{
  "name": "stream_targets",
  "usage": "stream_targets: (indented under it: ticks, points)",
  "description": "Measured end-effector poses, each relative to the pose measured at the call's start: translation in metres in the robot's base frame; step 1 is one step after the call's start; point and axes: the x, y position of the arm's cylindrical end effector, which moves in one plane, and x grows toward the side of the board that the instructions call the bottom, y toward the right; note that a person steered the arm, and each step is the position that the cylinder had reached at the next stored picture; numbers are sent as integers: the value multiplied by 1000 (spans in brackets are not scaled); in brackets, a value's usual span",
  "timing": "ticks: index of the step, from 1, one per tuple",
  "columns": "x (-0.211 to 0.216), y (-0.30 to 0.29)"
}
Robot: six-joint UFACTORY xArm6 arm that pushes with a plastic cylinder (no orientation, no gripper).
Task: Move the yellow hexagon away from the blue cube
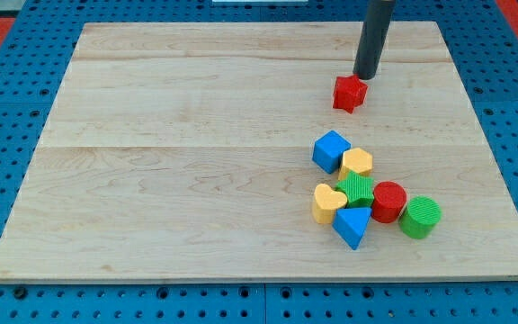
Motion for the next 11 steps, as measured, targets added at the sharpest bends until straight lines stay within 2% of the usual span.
stream_targets:
  ticks: [1, 2, 3, 4, 5, 6, 7, 10, 11]
  points:
    - [15, 12]
    - [54, 59]
    - [118, 89]
    - [157, 44]
    - [164, -37]
    - [164, -75]
    - [175, -76]
    - [186, -211]
    - [246, -197]
